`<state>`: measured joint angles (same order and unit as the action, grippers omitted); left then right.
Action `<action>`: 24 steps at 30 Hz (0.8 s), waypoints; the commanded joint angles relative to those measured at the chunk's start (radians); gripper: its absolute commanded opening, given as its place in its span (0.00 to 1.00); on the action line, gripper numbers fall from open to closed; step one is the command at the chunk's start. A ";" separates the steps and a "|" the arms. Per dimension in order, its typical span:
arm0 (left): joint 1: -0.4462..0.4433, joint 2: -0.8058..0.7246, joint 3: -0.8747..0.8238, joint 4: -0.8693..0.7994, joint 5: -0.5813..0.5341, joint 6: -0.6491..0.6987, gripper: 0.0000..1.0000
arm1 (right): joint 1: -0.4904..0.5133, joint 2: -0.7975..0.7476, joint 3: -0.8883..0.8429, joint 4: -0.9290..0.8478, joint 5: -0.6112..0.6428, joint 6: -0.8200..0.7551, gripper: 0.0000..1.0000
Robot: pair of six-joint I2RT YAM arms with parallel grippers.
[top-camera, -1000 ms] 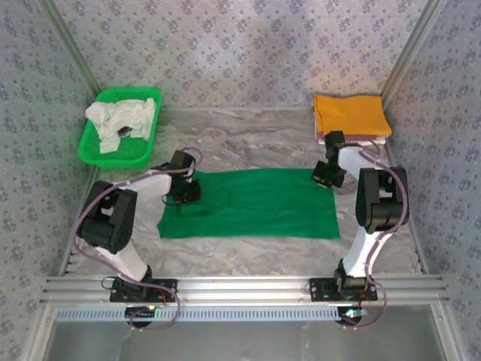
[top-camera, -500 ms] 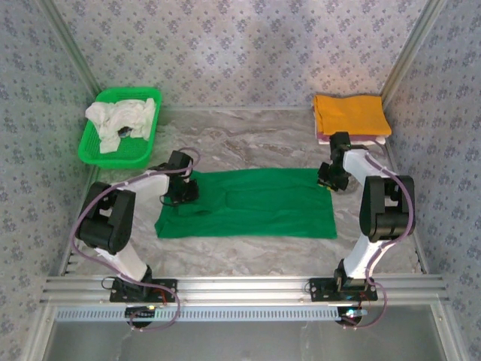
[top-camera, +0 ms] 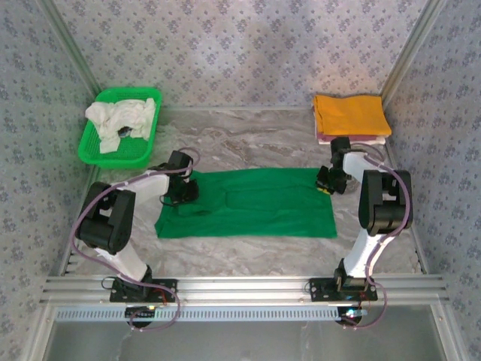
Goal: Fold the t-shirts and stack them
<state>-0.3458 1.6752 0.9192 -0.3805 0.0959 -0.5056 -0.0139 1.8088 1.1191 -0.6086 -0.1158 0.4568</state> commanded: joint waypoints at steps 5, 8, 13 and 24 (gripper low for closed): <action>0.009 0.025 -0.014 -0.021 -0.024 0.013 0.11 | -0.017 -0.019 -0.024 -0.003 -0.004 0.005 0.00; 0.010 0.029 -0.013 -0.021 -0.021 0.013 0.11 | -0.019 -0.047 -0.015 -0.031 0.009 0.000 0.00; 0.010 0.021 -0.016 -0.021 -0.027 0.014 0.11 | -0.032 -0.088 -0.013 -0.061 0.020 -0.009 0.00; 0.010 0.035 -0.013 -0.018 -0.025 0.016 0.10 | -0.040 -0.096 -0.025 -0.080 0.019 -0.018 0.00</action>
<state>-0.3458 1.6760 0.9192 -0.3801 0.0959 -0.5056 -0.0399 1.7363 1.1065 -0.6476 -0.1200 0.4553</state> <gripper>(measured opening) 0.103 0.066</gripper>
